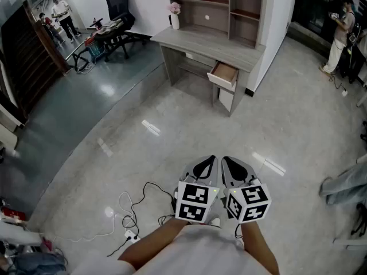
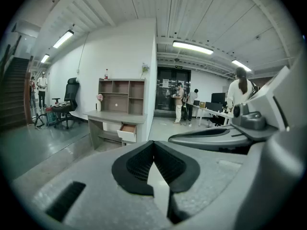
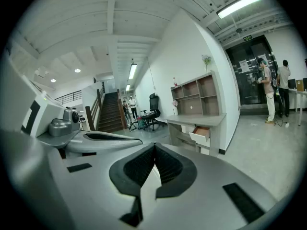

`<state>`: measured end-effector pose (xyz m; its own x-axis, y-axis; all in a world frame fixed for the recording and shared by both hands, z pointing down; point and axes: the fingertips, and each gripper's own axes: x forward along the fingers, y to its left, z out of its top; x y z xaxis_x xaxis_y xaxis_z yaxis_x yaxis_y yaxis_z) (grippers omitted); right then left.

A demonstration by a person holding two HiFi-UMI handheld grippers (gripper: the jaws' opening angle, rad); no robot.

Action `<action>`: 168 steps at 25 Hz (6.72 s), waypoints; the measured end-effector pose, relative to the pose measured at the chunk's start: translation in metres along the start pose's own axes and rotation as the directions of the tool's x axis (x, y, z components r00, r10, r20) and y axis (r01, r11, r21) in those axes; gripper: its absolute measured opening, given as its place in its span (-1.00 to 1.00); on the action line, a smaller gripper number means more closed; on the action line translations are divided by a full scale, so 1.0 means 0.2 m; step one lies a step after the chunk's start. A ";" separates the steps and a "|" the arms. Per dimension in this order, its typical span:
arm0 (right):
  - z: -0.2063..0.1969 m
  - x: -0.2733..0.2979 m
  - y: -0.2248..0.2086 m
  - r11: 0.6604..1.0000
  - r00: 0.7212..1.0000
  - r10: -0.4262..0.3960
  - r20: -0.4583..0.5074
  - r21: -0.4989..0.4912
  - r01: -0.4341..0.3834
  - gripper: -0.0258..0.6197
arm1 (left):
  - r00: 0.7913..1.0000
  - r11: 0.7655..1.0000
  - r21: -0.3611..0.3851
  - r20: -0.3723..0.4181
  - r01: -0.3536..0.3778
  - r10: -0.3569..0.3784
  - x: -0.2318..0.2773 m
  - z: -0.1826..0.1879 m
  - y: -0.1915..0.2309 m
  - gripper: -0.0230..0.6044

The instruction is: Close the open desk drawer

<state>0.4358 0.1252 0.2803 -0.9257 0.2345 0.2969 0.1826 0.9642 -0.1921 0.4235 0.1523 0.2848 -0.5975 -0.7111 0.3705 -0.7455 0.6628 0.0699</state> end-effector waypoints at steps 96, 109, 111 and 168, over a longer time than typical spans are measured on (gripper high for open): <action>0.70 2.67 -1.45 0.931 0.974 -0.224 -0.010 0.292 0.217 -0.92 | 0.949 0.957 0.094 -0.188 0.273 -0.253 2.55 0.77 1.71 -0.91; 0.55 2.77 -1.80 0.786 0.873 -0.487 -0.037 0.417 0.456 -0.92 | 0.823 0.820 0.170 -0.291 0.546 -0.488 3.00 0.69 1.66 -0.91; 0.53 2.82 -1.85 0.748 0.843 -0.536 -0.037 0.442 0.495 -0.92 | 0.787 0.783 0.174 -0.313 0.597 -0.531 3.08 0.67 1.67 -0.91; -0.56 3.28 -2.28 0.030 0.582 -0.804 0.122 0.986 -0.166 -0.17 | 0.652 0.617 0.248 -0.458 0.747 -0.604 3.43 0.07 1.80 -0.92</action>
<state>-0.2179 -0.1458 0.6679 -0.7258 -0.6541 0.2129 -0.1679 -0.1317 -0.9770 -0.2598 -0.1007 0.5510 0.1962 -0.7564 0.6239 -0.9796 -0.1797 0.0902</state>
